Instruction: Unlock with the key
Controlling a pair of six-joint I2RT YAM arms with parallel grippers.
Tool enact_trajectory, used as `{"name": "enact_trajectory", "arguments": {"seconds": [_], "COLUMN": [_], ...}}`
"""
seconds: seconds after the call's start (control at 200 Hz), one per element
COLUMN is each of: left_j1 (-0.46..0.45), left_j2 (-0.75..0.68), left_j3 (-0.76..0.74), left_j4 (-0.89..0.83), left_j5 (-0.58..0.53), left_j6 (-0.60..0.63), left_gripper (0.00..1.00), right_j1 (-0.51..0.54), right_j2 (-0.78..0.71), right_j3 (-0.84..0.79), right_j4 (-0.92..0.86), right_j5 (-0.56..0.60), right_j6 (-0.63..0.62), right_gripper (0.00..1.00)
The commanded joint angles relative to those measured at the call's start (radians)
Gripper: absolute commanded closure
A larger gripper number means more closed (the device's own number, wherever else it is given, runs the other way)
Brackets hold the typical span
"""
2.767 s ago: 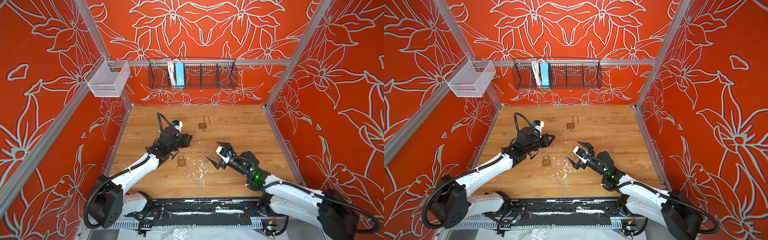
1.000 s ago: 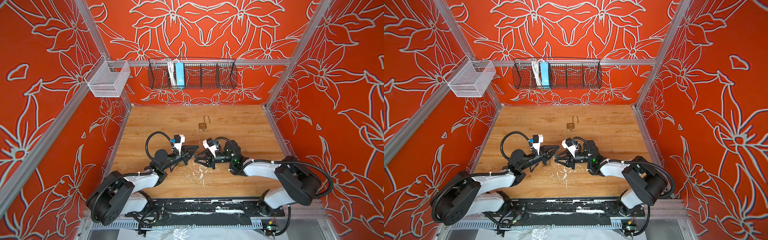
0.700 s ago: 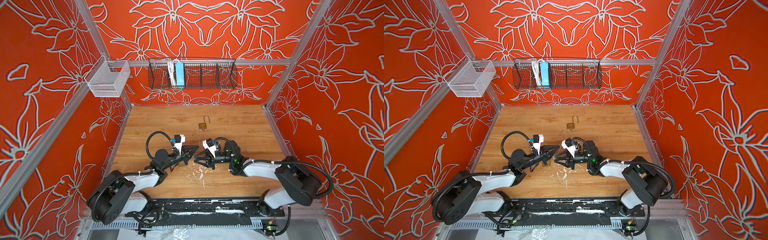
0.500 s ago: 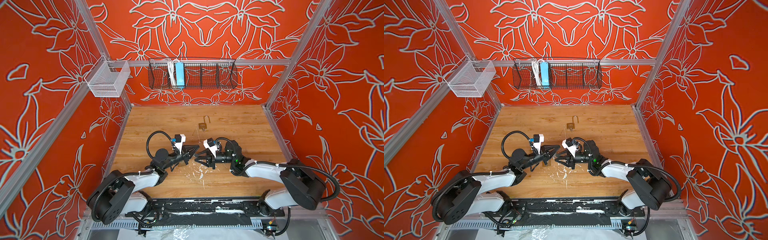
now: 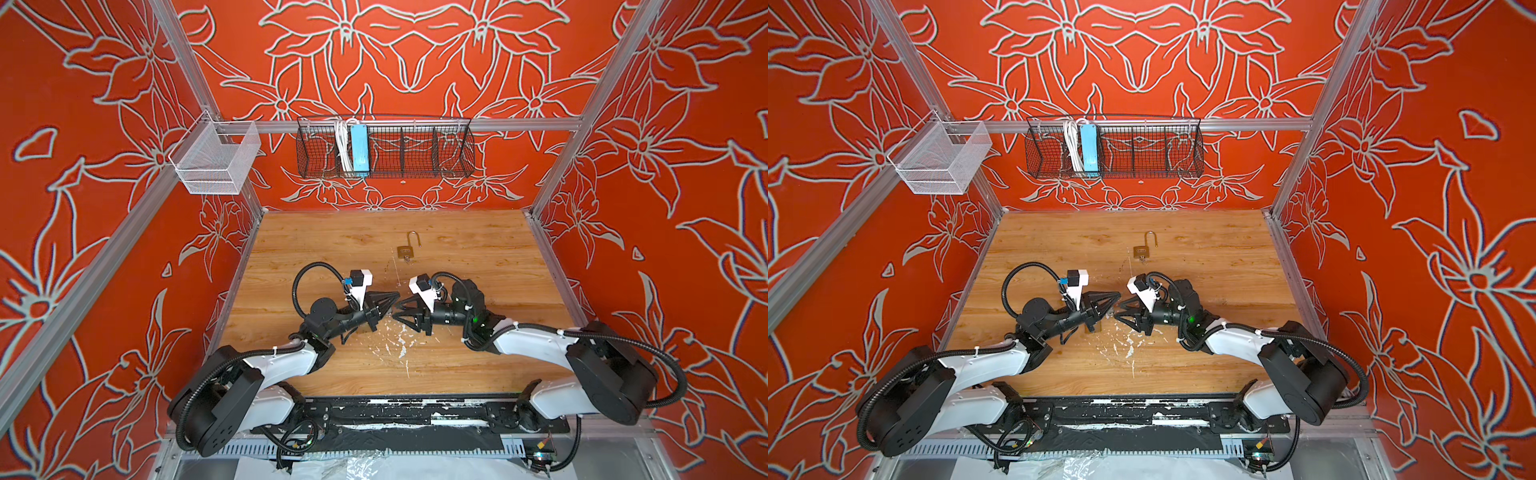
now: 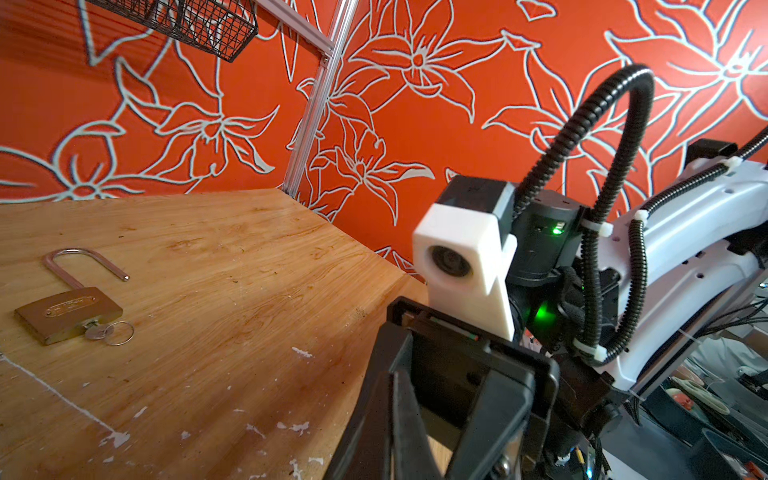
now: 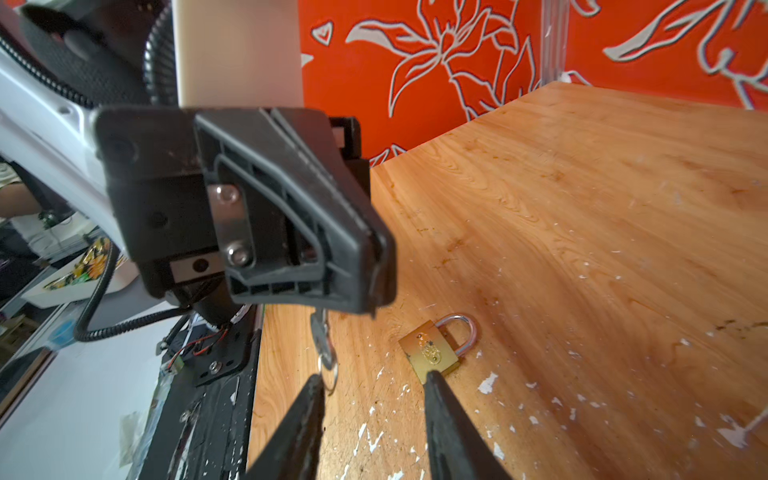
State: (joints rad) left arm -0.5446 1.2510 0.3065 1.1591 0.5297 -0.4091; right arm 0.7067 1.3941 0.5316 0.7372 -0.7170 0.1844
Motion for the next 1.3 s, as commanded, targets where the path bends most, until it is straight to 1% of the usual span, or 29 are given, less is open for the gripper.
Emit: {"name": "enact_trajectory", "arguments": {"seconds": [0.0, 0.165, 0.35, 0.641, 0.991, 1.156, 1.251, 1.296], "left_j1": [-0.007, -0.013, -0.018, -0.018, -0.025, -0.029, -0.029, -0.029], "left_j2": [-0.003, 0.025, 0.04, 0.037, 0.061, 0.066, 0.064, 0.063], "left_j3": [0.017, 0.017, 0.016, 0.015, 0.023, 0.024, 0.022, 0.018], "left_j4": [0.024, 0.054, 0.076, 0.078, 0.08, 0.091, 0.089, 0.094], "left_j5": [0.021, 0.018, 0.016, 0.007, 0.024, 0.019, 0.007, -0.001], "left_j6": [-0.004, -0.012, -0.018, -0.02, -0.024, -0.022, -0.02, -0.02], "left_gripper": [1.0, 1.0, 1.0, 1.0, 1.0, 1.0, 1.0, 1.0], "right_j1": [-0.001, -0.001, 0.0, 0.008, 0.008, 0.009, 0.01, 0.008], "right_j2": [-0.024, 0.0, 0.051, 0.088, 0.065, 0.082, 0.09, 0.095], "right_j3": [-0.021, -0.014, 0.002, 0.019, 0.004, 0.013, 0.02, 0.026], "right_j4": [0.031, 0.086, 0.142, 0.156, 0.163, 0.165, 0.163, 0.156], "right_j5": [0.001, -0.098, -0.153, -0.169, -0.144, -0.156, -0.165, -0.169], "right_j6": [-0.011, 0.017, 0.056, 0.075, 0.07, 0.079, 0.082, 0.082], "right_gripper": [0.56, 0.56, 0.57, 0.59, 0.59, 0.66, 0.73, 0.78]}}
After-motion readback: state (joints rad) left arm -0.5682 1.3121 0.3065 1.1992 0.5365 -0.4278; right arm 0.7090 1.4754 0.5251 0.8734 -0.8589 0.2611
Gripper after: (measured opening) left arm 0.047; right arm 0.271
